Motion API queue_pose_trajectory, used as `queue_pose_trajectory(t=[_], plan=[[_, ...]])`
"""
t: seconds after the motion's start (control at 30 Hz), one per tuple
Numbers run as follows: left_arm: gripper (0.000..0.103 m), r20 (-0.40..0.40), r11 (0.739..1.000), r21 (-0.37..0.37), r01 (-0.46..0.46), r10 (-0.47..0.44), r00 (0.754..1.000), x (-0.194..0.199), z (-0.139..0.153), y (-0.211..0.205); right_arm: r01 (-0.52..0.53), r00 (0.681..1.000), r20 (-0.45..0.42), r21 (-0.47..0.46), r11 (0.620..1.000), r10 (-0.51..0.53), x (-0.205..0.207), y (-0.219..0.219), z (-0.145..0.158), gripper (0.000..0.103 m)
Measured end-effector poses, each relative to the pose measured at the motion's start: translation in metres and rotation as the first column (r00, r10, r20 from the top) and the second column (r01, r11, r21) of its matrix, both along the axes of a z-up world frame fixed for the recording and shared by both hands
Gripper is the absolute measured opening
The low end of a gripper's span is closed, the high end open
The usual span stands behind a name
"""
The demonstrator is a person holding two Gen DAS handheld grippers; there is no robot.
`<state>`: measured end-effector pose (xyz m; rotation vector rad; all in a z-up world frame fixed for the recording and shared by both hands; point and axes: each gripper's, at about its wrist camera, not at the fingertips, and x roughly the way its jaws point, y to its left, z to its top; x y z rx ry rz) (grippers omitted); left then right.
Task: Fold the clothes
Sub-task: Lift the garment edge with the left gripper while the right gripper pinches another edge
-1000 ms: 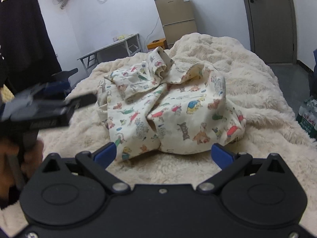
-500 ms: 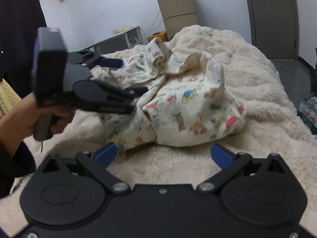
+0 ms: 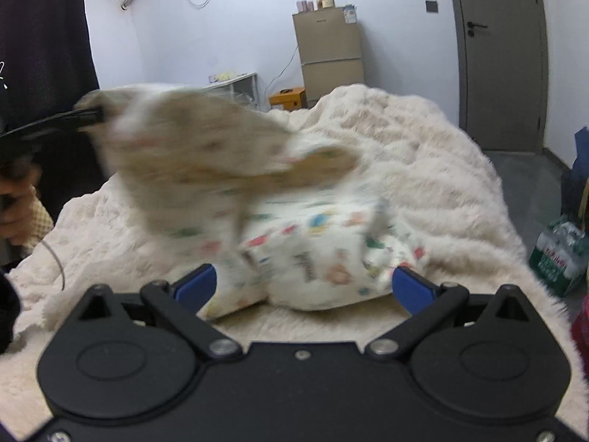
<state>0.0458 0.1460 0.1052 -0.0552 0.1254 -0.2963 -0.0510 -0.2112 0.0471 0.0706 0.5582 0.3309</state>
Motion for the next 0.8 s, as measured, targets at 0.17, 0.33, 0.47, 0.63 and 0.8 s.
queue_pose_trajectory(t=[0.17, 0.33, 0.47, 0.63, 0.8], plan=[[0.012, -0.084, 0.992, -0.044, -0.122, 0.118, 0.99, -0.008, -0.025, 0.053, -0.021, 0.999, 0.028, -0.07, 0.997, 0.023, 0.008, -0.004, -0.001, 0.103], [0.032, -0.227, 0.983, -0.065, -0.17, 0.151, 0.962, 0.004, -0.064, 0.087, -0.034, 0.999, 0.001, -0.08, 0.996, 0.034, 0.02, -0.008, -0.009, 0.103], [0.077, -0.245, 0.979, -0.003, -0.204, 0.197, 0.949, 0.005, -0.064, 0.088, -0.062, 0.998, -0.017, -0.087, 0.994, 0.061, 0.035, -0.011, -0.004, 0.103], [0.09, -0.229, 0.996, 0.04, -0.083, 0.09, 0.969, 0.002, -0.055, 0.062, -0.104, 0.994, -0.028, -0.094, 0.99, 0.102, 0.062, -0.011, 0.02, 0.103], [0.096, -0.219, 0.994, 0.081, 0.074, -0.055, 0.974, 0.0, -0.046, 0.03, -0.16, 0.984, -0.099, -0.085, 0.983, 0.151, 0.112, -0.011, 0.04, 0.103]])
